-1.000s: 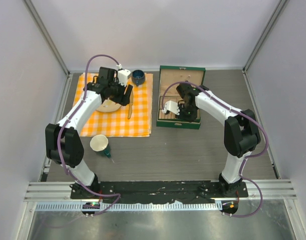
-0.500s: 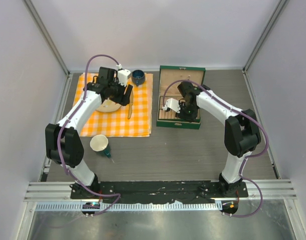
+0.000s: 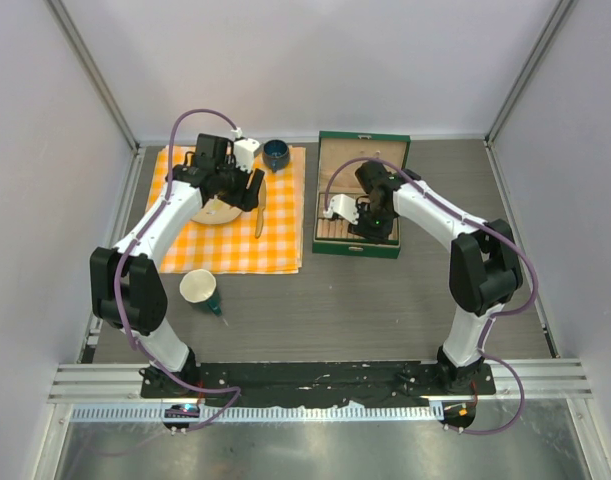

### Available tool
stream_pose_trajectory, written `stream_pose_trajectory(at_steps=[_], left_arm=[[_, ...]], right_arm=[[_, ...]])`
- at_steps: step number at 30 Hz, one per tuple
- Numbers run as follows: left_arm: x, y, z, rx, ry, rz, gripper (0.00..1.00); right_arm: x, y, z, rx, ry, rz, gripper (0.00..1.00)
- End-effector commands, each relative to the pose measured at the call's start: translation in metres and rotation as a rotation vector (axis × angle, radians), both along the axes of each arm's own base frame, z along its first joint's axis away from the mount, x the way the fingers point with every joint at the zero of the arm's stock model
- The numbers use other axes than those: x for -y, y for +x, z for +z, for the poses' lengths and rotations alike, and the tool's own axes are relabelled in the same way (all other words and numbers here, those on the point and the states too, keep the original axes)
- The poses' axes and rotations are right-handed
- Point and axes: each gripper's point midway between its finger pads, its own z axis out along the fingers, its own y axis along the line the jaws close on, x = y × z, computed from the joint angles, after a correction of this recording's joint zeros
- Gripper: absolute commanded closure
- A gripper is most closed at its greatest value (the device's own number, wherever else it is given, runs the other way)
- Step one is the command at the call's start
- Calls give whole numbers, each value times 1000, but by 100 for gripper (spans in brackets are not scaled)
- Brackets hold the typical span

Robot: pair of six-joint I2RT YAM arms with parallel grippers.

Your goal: Organize the mixed jewelry

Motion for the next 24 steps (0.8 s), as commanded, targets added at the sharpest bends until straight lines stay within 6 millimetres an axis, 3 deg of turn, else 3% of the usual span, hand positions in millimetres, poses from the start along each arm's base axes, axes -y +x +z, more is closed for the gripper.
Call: stream_pose_trajectory(at_steps=[1, 7, 24], left_arm=[[2, -1, 19, 39, -34, -3, 35], [1, -1, 19, 39, -32, -4, 35], [7, -3, 20, 26, -58, -26, 35]], right_arm=[[-12, 15, 20, 97, 78, 11, 64], [-7, 14, 27, 104, 81, -3, 64], [3, -14, 77, 171, 163, -100, 59]])
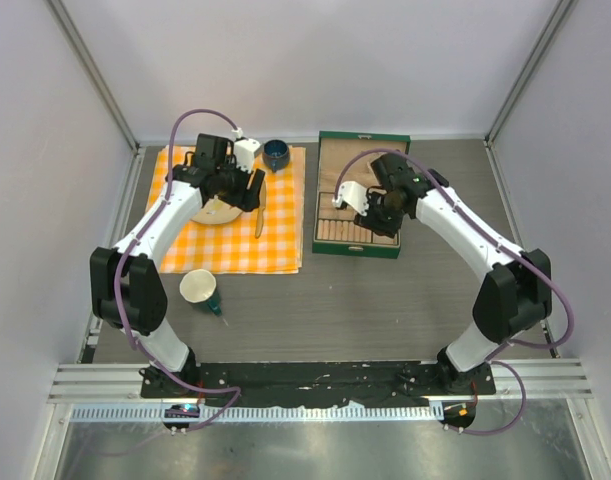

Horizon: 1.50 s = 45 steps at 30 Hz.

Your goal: Organize the mixed jewelry

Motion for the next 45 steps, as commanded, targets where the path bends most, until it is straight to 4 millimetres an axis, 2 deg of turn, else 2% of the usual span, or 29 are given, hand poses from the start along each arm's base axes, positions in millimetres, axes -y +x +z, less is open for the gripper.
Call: stream_pose_trajectory(at_steps=[1, 7, 13, 15, 16, 17, 18, 19, 20, 21, 23, 24, 25, 31, 34, 36, 37, 39, 40, 41, 44, 45], left_arm=[[5, -2, 19, 26, -51, -13, 35], [23, -2, 23, -5, -134, -26, 35], [56, 6, 28, 25, -132, -43, 35], [69, 14, 32, 31, -156, -67, 34], [76, 20, 41, 46, -183, -84, 34], [80, 25, 43, 56, -194, -89, 33], [84, 32, 35, 48, -195, -98, 32], [88, 43, 46, 86, -209, -103, 31], [92, 49, 45, 93, -218, -113, 30], [95, 58, 37, 91, -216, -114, 27], [104, 74, 46, 136, -241, -129, 22], [108, 82, 33, 117, -243, -134, 20], [114, 90, 42, 148, -254, -148, 19], [136, 120, 44, 219, -318, -219, 10], [148, 127, 52, 265, -370, -266, 8], [155, 129, 49, 276, -398, -294, 3], [161, 129, 55, 299, -426, -328, 2], [167, 130, 53, 298, -456, -359, 0], [170, 132, 60, 321, -470, -380, 0], [175, 132, 54, 297, -497, -387, 0], [181, 142, 60, 334, -534, -399, 0], [183, 146, 50, 325, -538, -398, 0]], right_arm=[[6, -10, 18, 47, 58, -77, 59], [27, 2, 23, 115, 113, -283, 58], [47, 22, 33, 205, 183, -468, 57], [57, 32, 39, 233, 222, -536, 57], [60, 36, 43, 246, 235, -558, 57], [67, 41, 47, 262, 260, -601, 57], [69, 43, 49, 267, 272, -617, 56], [70, 45, 52, 275, 285, -630, 56], [73, 46, 53, 278, 297, -649, 56], [72, 46, 53, 272, 310, -650, 56], [73, 46, 53, 267, 318, -657, 56], [73, 45, 52, 262, 321, -670, 56], [74, 43, 50, 256, 320, -674, 56], [78, 41, 53, 262, 335, -703, 55], [79, 39, 55, 263, 343, -711, 55], [79, 38, 56, 264, 351, -715, 55], [79, 38, 55, 261, 352, -715, 55], [79, 37, 55, 259, 355, -717, 54], [79, 36, 53, 256, 351, -718, 53], [80, 35, 52, 255, 351, -719, 53], [80, 32, 48, 243, 346, -718, 53], [79, 32, 47, 237, 351, -714, 53]])
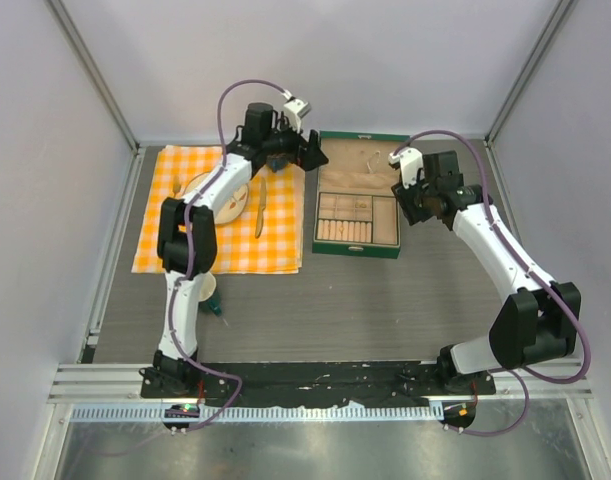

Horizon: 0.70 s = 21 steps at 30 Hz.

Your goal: Organize the mixed jewelry

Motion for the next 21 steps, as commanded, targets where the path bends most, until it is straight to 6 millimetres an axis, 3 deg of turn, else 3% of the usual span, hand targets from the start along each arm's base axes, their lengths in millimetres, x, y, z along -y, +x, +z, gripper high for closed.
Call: stream_pose_trajectory(at_steps=[1, 5, 13, 15, 16, 17, 20, 21], left_arm=[[18, 21, 40, 145, -125, -62, 0], [26, 31, 43, 177, -183, -81, 0], [44, -19, 62, 56, -405, -322, 0], [43, -28, 68, 26, -422, -329, 0], [42, -31, 58, -3, -418, -321, 0], [40, -36, 66, 4, -420, -321, 0], [35, -44, 52, -39, -403, -291, 0], [32, -48, 61, -12, -395, -288, 0]], right_arm=[[-4, 1, 15, 51, 40, 0, 53], [-4, -3, 13, 38, 44, 4, 53], [2, -7, 8, 36, 16, 5, 53], [3, -7, 9, 38, 15, 3, 53], [3, -6, 9, 39, 17, 3, 53], [4, -6, 11, 44, 17, -1, 53], [6, -5, 12, 49, 17, -5, 53], [6, -5, 12, 49, 17, -7, 53]])
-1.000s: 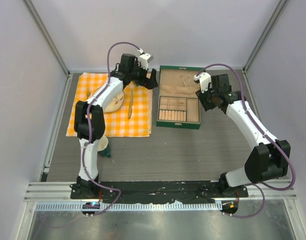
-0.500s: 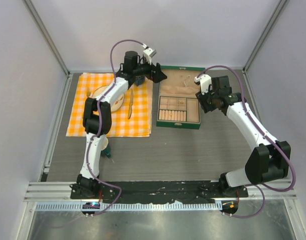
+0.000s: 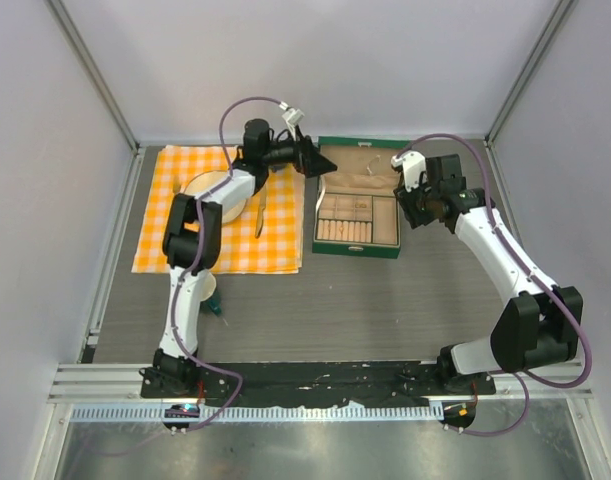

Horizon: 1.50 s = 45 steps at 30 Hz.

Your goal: Organize the mixed jewelry

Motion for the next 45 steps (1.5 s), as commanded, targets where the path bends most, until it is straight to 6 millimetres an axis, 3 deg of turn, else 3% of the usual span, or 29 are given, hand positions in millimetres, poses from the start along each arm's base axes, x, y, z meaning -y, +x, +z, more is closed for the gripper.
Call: stream_pose_trajectory(at_steps=[1, 3, 4, 9, 12, 13, 17, 27, 32, 39, 45], left_arm=[[-11, -31, 43, 47, -22, -30, 0], [-16, -36, 47, 56, -7, -1, 0], [-18, -39, 33, 34, 24, 10, 0], [-28, -44, 11, 9, 136, 96, 0], [-28, -59, -4, 10, 206, 99, 0], [-28, -66, -18, -12, 233, 105, 0], [-33, -85, -27, -29, 257, 107, 0], [-47, -112, -81, -131, 361, 137, 0], [-53, -123, -89, -148, 380, 135, 0], [-69, -154, -107, -180, 435, 121, 0], [-77, -175, -99, -153, 447, 112, 0]], right_arm=[[3, 4, 22, 75, 9, -5, 53], [3, 3, 21, 73, 11, -4, 53], [3, 3, 22, 74, 13, -2, 53], [0, 2, 21, 71, 29, 6, 53], [-1, 0, 20, 67, 36, 7, 53], [-1, -2, 18, 63, 38, 5, 53], [0, -8, 15, 57, 37, 6, 53], [0, -19, 3, 32, 37, 12, 53], [1, -23, -1, 24, 38, 9, 53], [1, -26, -13, 1, 41, 7, 53], [-2, -24, -16, -8, 48, 11, 53]])
